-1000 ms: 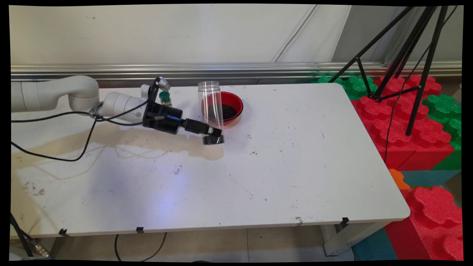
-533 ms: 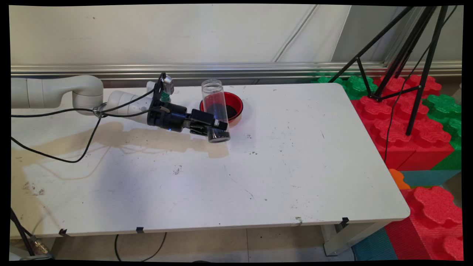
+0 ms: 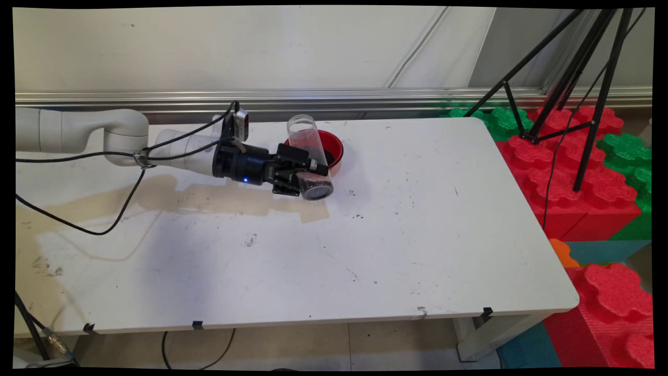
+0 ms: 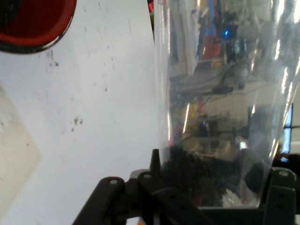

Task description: Pour the black seasoning powder in the red bowl

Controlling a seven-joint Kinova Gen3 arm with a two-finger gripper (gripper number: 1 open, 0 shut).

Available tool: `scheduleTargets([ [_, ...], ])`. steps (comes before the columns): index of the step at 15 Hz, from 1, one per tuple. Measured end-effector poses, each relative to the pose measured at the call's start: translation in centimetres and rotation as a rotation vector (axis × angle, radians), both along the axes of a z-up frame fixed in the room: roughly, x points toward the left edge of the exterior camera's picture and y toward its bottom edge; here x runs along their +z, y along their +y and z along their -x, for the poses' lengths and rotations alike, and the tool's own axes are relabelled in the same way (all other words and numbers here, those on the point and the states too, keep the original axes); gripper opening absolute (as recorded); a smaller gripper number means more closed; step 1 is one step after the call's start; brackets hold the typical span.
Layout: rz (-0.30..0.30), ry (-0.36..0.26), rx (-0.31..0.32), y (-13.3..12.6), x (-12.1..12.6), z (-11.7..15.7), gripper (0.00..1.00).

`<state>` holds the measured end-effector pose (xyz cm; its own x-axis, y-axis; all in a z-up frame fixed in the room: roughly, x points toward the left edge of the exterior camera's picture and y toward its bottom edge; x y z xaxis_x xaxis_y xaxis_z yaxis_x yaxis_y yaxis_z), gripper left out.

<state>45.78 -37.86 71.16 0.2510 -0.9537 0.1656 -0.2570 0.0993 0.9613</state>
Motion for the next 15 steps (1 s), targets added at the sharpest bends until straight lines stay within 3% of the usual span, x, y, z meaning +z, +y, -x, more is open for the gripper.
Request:
scheduleTargets([
  [15, -0.287, 0.145, 0.115, 0.4, 1.8, 2.5, 0.0],
])
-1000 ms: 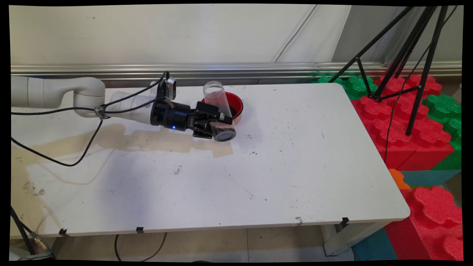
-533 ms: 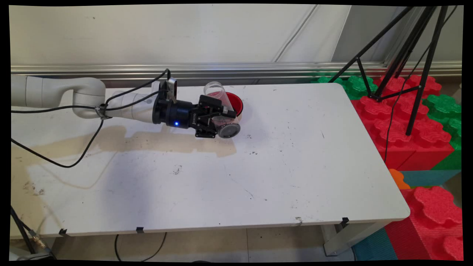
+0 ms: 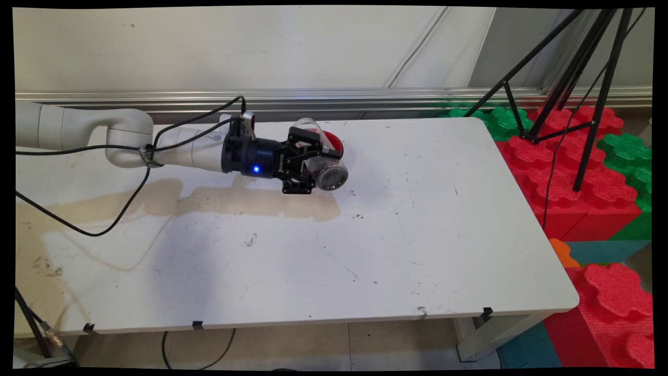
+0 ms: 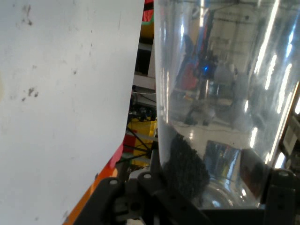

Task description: Pour the black seasoning powder in the red bowl

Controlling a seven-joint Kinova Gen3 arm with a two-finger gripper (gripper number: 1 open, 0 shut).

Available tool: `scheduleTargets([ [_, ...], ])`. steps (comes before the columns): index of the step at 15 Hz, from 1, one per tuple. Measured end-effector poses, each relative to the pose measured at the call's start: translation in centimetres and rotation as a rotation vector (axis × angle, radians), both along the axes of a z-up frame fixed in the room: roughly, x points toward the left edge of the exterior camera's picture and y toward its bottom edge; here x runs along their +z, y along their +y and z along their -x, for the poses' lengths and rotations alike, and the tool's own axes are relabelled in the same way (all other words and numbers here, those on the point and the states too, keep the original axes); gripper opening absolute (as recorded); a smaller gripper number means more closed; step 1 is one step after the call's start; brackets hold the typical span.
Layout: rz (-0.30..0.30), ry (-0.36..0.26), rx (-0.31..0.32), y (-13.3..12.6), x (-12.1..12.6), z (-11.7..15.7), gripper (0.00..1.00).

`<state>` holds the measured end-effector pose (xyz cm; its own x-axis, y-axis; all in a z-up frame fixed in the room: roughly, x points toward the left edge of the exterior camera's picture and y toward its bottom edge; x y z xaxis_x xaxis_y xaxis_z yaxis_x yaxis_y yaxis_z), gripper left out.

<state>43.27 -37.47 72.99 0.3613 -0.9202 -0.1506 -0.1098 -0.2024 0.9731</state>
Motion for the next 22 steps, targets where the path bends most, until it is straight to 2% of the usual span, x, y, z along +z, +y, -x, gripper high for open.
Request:
scheduleTargets([
  [22, -0.238, 0.137, 0.104, -2.1, 2.2, 2.4, 0.0],
])
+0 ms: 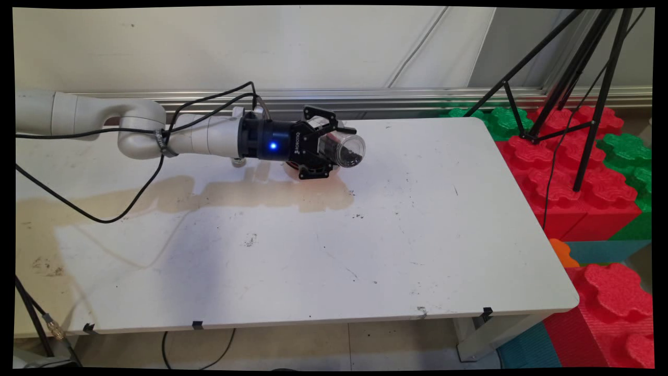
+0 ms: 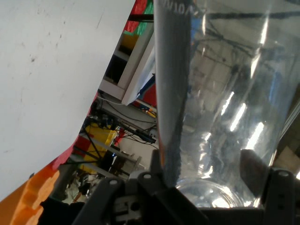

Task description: Pour the black seasoning powder in the red bowl

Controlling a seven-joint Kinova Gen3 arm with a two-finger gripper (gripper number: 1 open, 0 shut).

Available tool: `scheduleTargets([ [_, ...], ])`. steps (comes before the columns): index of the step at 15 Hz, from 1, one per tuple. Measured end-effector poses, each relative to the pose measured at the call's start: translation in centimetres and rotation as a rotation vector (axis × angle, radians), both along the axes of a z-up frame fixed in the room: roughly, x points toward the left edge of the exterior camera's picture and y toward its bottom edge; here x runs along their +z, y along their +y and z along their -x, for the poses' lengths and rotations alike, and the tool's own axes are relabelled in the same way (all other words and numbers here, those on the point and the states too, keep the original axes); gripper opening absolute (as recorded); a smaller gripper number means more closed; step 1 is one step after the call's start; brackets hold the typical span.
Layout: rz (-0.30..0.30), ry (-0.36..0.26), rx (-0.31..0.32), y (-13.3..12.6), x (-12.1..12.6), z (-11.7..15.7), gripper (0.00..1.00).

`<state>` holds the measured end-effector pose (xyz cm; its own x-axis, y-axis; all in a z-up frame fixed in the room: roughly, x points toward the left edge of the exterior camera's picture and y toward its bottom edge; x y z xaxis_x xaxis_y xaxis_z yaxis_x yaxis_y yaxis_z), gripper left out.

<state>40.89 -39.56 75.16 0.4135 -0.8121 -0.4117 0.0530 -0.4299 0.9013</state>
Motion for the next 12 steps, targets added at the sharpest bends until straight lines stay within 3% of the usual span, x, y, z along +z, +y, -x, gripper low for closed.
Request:
scheduleTargets([
  [12, -0.08, 0.042, 0.051, -0.63, 0.68, 0.41, 0.0],
])
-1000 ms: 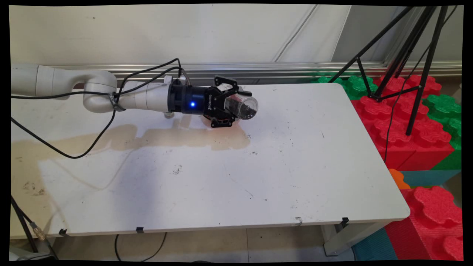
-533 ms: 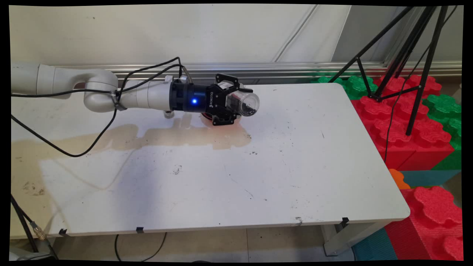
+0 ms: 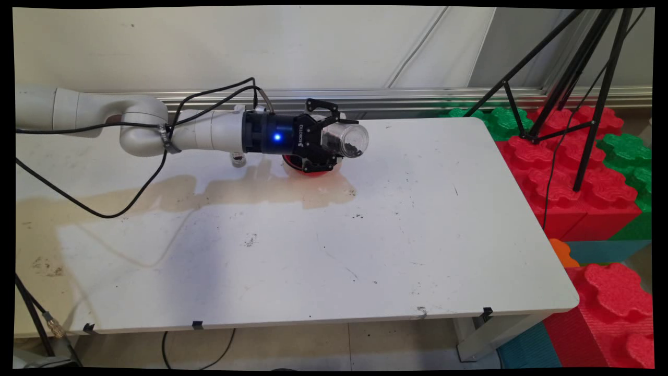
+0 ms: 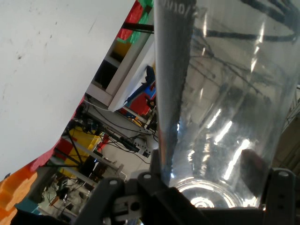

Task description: Pour the black seasoning powder in the red bowl

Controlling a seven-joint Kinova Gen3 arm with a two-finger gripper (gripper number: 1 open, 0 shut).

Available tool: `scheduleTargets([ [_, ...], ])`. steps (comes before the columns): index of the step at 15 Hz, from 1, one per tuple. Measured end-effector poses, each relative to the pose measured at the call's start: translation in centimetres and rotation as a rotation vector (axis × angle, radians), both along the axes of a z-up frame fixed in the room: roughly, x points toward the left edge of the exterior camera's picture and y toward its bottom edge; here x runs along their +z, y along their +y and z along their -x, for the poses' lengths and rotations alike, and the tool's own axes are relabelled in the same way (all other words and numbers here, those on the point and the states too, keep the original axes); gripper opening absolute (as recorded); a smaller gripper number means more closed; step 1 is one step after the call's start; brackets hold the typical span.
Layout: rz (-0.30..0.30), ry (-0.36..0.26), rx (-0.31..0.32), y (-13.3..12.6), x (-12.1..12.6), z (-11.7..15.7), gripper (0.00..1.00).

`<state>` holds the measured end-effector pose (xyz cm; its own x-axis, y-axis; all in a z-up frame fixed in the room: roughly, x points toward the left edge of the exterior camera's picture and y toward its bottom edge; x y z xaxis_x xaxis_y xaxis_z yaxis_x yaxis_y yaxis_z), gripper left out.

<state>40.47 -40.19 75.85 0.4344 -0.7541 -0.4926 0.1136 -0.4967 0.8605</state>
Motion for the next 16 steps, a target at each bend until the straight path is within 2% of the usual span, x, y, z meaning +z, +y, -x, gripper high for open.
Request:
scheduleTargets([
  [16, -0.047, 0.041, 0.039, -0.7, 1.1, 0.3, 0.0],
])
